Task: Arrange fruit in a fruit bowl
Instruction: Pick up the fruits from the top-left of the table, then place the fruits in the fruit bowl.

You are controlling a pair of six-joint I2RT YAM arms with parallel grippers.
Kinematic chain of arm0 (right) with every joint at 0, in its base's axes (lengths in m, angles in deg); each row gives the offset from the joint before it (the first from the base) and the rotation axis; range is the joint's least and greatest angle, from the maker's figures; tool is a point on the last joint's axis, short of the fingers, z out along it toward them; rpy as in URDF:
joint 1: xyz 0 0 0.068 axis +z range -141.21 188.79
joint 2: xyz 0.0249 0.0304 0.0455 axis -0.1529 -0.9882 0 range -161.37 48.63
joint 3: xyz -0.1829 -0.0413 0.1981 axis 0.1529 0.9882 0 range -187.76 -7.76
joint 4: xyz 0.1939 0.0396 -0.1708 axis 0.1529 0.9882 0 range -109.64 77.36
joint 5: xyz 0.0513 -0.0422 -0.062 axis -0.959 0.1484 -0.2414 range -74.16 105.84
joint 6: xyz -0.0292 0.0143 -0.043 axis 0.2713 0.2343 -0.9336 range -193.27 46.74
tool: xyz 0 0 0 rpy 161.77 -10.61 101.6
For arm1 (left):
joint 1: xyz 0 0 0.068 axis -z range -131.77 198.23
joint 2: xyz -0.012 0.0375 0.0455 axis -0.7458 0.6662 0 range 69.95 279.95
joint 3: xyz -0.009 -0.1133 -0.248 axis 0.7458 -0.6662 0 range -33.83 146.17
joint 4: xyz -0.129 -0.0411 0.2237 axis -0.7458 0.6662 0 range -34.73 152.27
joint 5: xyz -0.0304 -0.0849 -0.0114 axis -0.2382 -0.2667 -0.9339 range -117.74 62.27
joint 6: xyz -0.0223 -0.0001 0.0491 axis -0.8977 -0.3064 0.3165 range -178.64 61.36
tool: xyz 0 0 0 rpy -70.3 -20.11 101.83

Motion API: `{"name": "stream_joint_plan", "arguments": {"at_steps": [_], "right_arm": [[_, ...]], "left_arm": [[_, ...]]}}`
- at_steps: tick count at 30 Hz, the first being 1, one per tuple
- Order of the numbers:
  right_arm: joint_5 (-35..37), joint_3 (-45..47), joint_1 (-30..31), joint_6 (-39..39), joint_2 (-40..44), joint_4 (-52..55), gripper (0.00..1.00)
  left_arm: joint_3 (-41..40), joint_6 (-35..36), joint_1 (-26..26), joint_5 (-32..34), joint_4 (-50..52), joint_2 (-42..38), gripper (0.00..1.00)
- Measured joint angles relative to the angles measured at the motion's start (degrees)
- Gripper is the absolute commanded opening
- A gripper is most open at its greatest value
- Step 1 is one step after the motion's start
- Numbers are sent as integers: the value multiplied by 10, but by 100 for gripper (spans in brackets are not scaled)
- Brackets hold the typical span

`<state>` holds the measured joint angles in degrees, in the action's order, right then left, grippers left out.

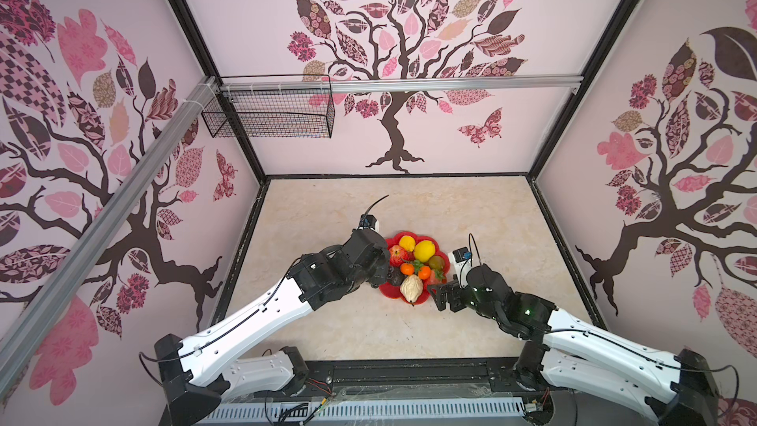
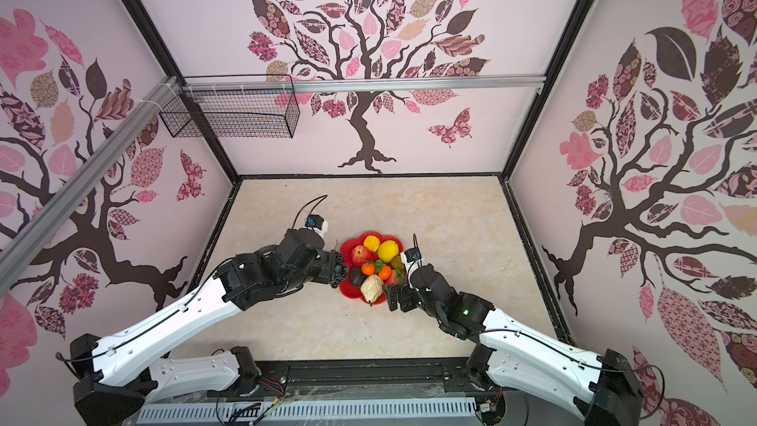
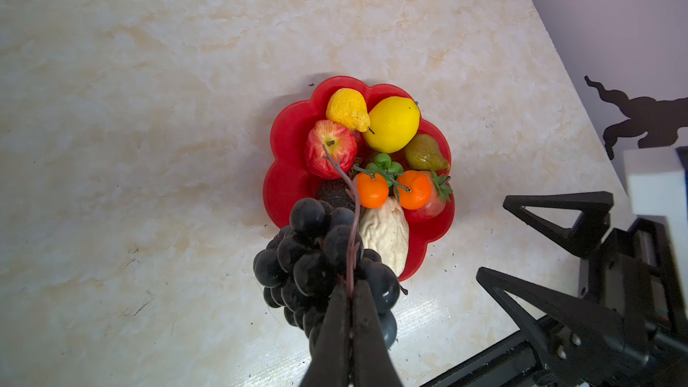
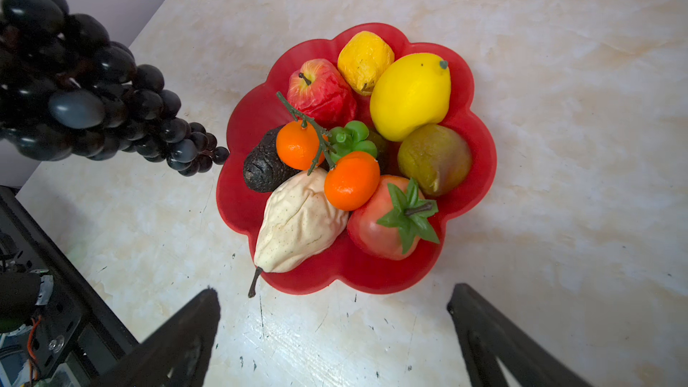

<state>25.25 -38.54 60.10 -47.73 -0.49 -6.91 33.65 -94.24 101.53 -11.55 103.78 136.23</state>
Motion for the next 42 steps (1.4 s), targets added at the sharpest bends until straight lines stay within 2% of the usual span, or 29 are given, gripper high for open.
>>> {"name": "stream_joint_plan", "arguments": {"at_steps": [22,42], "right_arm": [[0,0,0,0,0,0,100],[0,0,0,0,-2,0,100]], "left_arm": [[-9,-2,4,-8,-7,3,0],[15,-4,14,2,-5,-1,0]]}}
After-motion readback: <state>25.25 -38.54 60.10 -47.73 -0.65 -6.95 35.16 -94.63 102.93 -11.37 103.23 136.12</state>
